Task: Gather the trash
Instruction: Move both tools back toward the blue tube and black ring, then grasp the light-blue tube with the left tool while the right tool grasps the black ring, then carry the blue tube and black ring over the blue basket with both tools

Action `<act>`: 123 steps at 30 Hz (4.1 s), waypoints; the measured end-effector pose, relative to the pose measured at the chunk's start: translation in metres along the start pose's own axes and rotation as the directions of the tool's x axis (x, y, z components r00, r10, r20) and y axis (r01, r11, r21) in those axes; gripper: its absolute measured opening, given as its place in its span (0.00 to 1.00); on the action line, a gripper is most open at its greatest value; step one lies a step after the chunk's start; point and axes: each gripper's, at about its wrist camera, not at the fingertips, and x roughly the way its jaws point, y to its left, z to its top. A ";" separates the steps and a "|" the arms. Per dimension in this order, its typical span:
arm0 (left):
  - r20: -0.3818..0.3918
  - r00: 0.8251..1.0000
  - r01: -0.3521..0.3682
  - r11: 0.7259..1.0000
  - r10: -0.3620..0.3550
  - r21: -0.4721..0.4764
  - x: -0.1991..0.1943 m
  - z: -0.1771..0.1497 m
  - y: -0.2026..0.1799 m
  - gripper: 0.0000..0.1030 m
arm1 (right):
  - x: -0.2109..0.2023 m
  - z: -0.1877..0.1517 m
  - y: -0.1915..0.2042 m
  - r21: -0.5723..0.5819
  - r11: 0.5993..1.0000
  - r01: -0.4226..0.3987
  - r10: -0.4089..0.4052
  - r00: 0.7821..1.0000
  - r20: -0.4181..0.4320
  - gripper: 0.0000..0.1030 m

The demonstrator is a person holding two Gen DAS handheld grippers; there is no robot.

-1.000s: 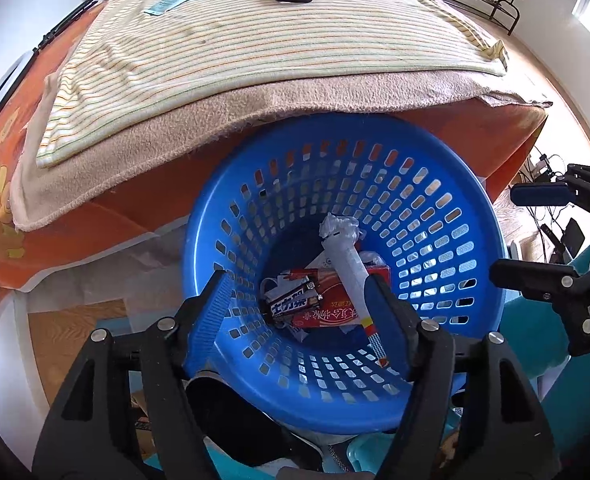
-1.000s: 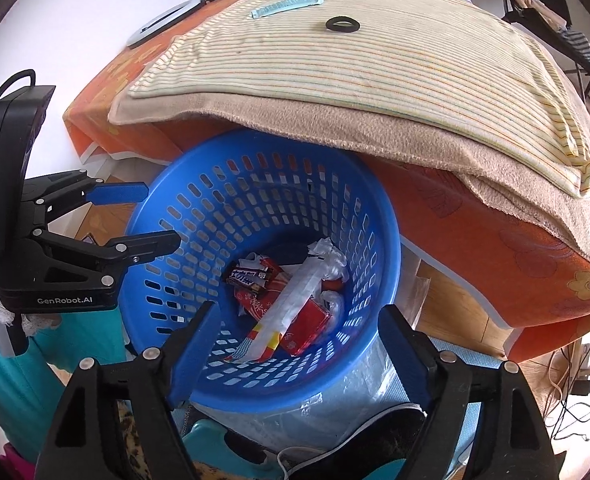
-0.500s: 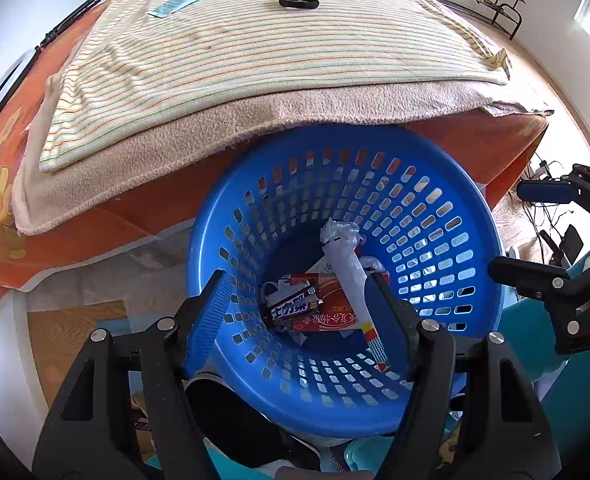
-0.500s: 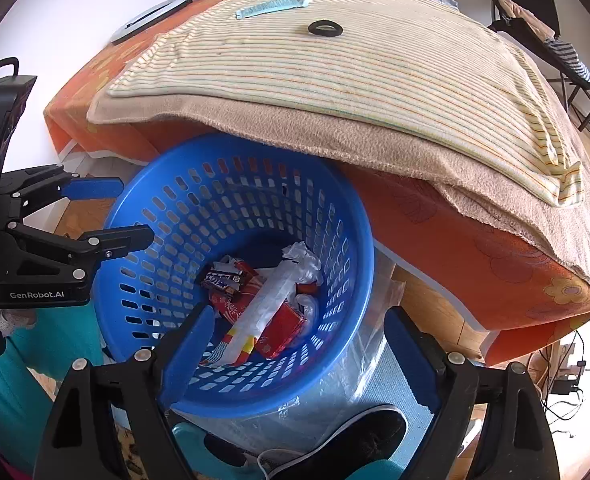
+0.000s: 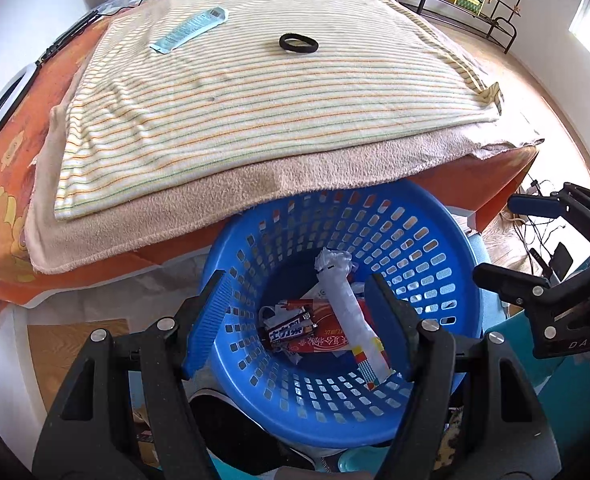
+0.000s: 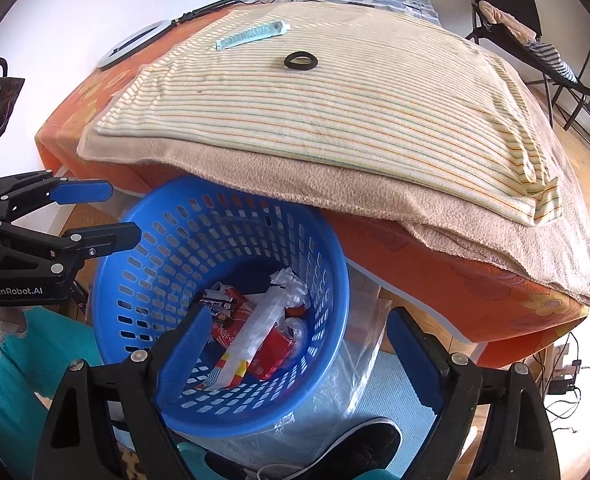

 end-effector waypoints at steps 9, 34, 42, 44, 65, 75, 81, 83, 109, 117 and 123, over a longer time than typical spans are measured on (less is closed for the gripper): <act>0.061 0.998 -0.009 1.000 0.008 0.021 -0.021 0.044 0.007 0.69 | -0.016 0.026 -0.001 -0.011 0.999 0.030 -0.030 0.997 0.074 0.88; 0.154 0.988 0.030 0.996 -0.017 -0.080 0.000 0.179 0.094 0.69 | 0.019 0.122 -0.032 0.006 1.000 0.001 -0.002 0.988 0.153 0.83; 0.130 0.992 0.021 0.992 -0.005 -0.122 0.039 0.219 0.119 0.69 | 0.032 0.135 -0.027 -0.019 0.999 -0.038 0.041 0.985 0.169 0.82; 0.129 0.992 0.029 0.988 -0.010 -0.149 0.047 0.228 0.125 0.69 | 0.036 0.139 -0.025 -0.026 0.999 -0.045 0.049 0.985 0.164 0.80; 0.017 1.000 -0.024 0.998 0.025 -0.062 0.095 0.240 0.112 0.44 | 0.056 0.152 -0.032 0.005 0.994 -0.113 0.112 0.986 0.126 0.67; 0.021 0.992 -0.122 0.993 0.122 0.011 0.103 0.241 0.090 0.36 | 0.071 0.169 -0.022 -0.007 0.990 -0.139 0.138 0.981 0.136 0.57; 0.032 0.992 -0.123 0.992 0.123 0.006 0.102 0.241 0.090 0.35 | 0.078 0.181 -0.010 -0.046 0.996 -0.082 0.088 0.984 0.158 0.56; 0.033 0.992 -0.119 0.993 0.119 -0.004 0.101 0.240 0.092 0.35 | 0.080 0.184 -0.008 -0.052 0.996 -0.068 0.076 0.984 0.162 0.51; 0.102 0.989 -0.104 0.994 0.105 -0.014 0.049 0.216 0.081 0.35 | 0.043 0.182 -0.016 -0.018 0.997 -0.072 0.074 0.966 0.247 0.11; 0.133 0.987 -0.091 0.996 0.090 0.005 0.023 0.197 0.063 0.35 | 0.016 0.169 -0.009 -0.042 0.997 -0.060 0.069 0.957 0.283 0.11; 0.148 0.986 -0.075 0.997 0.072 0.014 0.003 0.173 0.046 0.35 | 0.003 0.151 -0.012 -0.020 0.997 -0.071 0.074 0.955 0.287 0.11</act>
